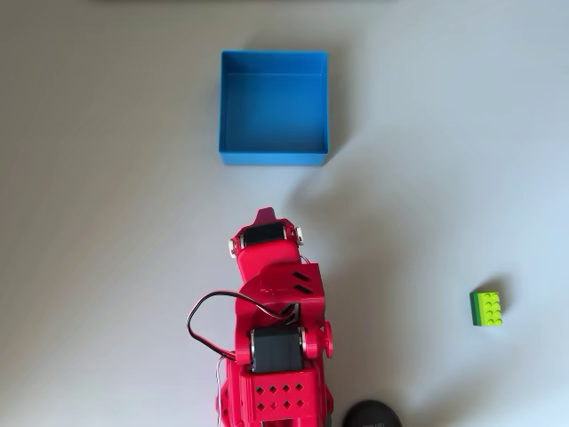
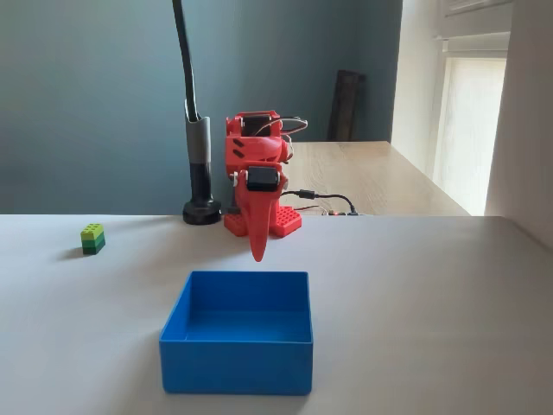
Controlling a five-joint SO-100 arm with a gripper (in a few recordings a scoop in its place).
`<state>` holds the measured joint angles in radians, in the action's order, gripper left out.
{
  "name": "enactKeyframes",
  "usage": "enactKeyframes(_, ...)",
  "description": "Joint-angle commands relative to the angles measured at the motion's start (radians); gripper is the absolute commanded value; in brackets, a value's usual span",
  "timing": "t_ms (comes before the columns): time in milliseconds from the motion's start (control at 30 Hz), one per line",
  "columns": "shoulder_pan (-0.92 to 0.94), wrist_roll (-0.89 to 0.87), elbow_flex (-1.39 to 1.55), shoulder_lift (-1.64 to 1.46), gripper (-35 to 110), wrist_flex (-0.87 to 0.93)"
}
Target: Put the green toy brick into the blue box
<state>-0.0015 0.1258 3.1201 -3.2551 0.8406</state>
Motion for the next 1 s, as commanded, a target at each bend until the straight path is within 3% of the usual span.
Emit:
enactKeyframes(0, -0.041, 0.048, 0.012, -0.02, 0, -0.002)
enactKeyframes(967, -0.021, 0.032, -0.002, -0.018, 0, -0.02)
